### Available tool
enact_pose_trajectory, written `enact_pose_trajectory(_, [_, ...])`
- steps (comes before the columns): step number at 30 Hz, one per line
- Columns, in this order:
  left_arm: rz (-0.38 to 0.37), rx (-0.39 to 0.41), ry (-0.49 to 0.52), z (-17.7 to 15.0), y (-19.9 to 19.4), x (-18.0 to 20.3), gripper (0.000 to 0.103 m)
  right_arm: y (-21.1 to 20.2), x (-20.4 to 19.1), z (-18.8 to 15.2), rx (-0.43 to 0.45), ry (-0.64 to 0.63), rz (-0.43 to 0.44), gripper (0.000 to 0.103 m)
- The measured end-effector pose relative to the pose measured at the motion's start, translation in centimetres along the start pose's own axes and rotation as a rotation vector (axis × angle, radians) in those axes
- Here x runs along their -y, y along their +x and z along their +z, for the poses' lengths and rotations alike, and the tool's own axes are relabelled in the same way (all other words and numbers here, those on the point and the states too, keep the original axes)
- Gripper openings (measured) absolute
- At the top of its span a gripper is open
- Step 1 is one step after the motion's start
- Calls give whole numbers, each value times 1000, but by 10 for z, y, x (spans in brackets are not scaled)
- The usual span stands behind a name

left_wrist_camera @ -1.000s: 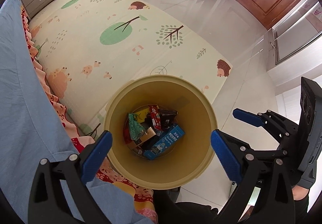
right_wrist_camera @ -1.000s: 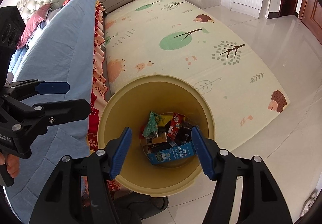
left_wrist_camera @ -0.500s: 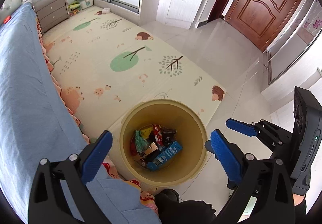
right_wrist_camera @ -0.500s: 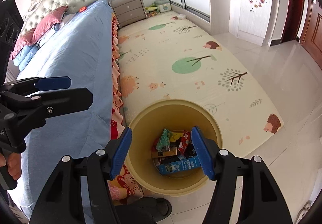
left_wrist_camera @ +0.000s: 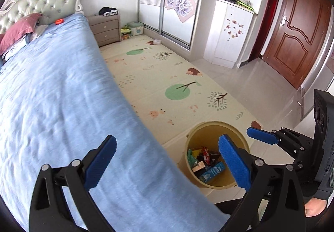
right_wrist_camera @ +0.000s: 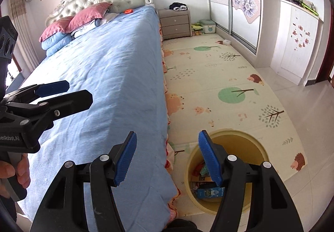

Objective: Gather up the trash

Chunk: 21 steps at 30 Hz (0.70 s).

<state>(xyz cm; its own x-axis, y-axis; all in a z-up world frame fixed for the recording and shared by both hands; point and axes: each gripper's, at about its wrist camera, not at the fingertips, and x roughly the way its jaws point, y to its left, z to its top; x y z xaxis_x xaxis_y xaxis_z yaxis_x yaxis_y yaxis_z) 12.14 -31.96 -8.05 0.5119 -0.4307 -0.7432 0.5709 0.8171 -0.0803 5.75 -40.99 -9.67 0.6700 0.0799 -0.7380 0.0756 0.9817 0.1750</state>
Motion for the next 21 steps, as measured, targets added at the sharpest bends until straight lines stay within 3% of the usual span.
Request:
enact_pose_trajectory(10, [187,138,-139,-49,-76,-108,99,4,-110,3,82,-151,83,61])
enact_pose_trajectory(12, [230,172,-156,-59,-93,-125,99,5,-125,4,98,-169,96,65])
enact_pose_trajectory(14, [271,205,-165,-69,-110,-139,99,6,-139,7,123,-172,117,80])
enact_pose_trajectory(16, [314,244,-174,-77,-126,-153,99,-1,-151,11,175,-163,140,86])
enact_pose_trajectory(21, [379,325,-225,-96,-160,-179,99,-21,-186,18,273,-196,172,92])
